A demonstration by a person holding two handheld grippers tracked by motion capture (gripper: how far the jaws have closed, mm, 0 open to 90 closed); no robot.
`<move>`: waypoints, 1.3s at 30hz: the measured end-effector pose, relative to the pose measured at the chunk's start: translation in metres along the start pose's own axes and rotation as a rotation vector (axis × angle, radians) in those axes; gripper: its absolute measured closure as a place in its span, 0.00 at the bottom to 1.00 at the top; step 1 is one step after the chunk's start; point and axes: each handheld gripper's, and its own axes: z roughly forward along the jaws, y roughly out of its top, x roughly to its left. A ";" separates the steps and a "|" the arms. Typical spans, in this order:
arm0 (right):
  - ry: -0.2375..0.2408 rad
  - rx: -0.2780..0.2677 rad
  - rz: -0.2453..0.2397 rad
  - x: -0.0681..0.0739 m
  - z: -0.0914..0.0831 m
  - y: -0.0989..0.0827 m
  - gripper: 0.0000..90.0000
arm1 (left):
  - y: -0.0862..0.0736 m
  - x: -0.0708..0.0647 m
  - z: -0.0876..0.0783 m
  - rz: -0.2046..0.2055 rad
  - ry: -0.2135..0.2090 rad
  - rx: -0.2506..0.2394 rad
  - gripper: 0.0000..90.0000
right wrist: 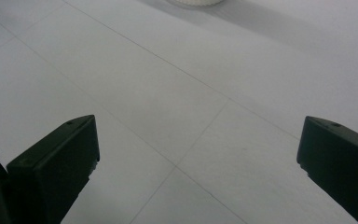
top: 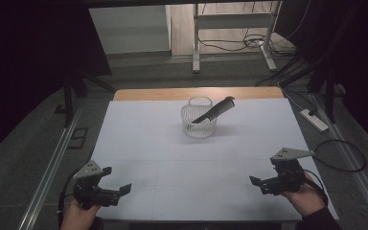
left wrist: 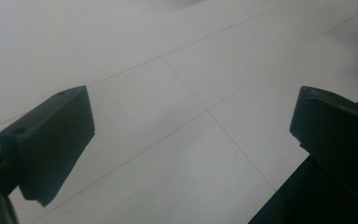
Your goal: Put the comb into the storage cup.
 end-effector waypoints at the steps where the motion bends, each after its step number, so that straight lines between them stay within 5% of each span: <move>1: -0.001 0.001 0.006 0.000 -0.001 -0.001 0.00 | 0.000 0.000 0.000 0.000 -0.001 0.000 0.01; 39: -0.141 0.025 0.108 -0.015 -0.039 -0.044 0.00 | 0.000 0.000 0.000 -0.001 -0.002 -0.002 0.01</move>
